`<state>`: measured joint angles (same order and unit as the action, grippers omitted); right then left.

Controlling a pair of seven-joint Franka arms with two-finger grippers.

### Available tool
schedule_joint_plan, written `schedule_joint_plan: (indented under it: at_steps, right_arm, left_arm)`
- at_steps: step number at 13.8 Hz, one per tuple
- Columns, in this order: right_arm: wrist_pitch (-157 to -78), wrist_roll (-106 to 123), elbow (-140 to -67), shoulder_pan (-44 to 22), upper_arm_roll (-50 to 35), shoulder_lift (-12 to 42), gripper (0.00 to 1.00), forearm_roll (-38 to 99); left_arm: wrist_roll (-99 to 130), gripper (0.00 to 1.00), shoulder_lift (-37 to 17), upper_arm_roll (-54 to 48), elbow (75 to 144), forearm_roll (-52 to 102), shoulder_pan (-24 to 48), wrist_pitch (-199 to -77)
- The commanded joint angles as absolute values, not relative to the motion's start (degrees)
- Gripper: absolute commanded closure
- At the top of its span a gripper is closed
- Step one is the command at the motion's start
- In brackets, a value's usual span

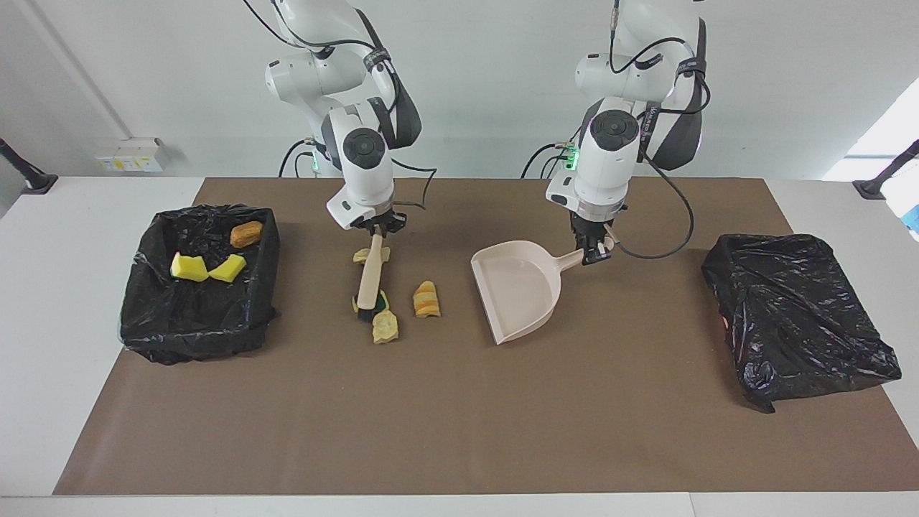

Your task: Sweep and dump trash in bin

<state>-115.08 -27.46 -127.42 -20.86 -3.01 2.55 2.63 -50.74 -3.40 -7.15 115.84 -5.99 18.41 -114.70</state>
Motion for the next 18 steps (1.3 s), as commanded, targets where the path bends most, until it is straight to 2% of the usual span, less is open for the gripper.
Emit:
schedule_joint_plan:
  at_steps: [1,5,8,11,15,18]
  right_arm:
    - [-115.66,-26.28,-120.69,-22.76,-3.08,9.74,1.0,5.36]
    - [-114.7,-20.69,-116.54,-23.47,-6.15,11.6,1.0,9.74]
    - [-115.93,-13.55,-116.02,-23.64,-6.86,11.86,1.0,23.95]
    - [-114.62,-13.45,-113.21,-23.47,-6.94,11.52,1.0,29.52]
    - [-105.75,-11.17,-111.36,-20.58,-6.07,7.66,1.0,25.43]
    - [-100.65,-11.95,-110.74,-19.51,-6.07,6.42,1.0,10.06]
  left_arm:
    - [-50.98,1.0,-1.67,-7.21,120.05,-6.86,18.19,-116.45]
    - [-50.19,1.0,-1.84,-7.21,121.02,-6.15,18.63,-116.81]
    - [-47.11,1.0,-1.67,-7.47,121.73,-5.98,18.81,-117.25]
    - [-45.1,1.0,-1.67,-7.56,121.73,-5.19,19.34,-117.16]
    - [-43.51,1.0,-1.67,-7.56,121.73,-5.1,19.78,-117.16]
    - [-43.42,1.0,-1.58,-7.56,121.73,-5.1,19.69,-117.16]
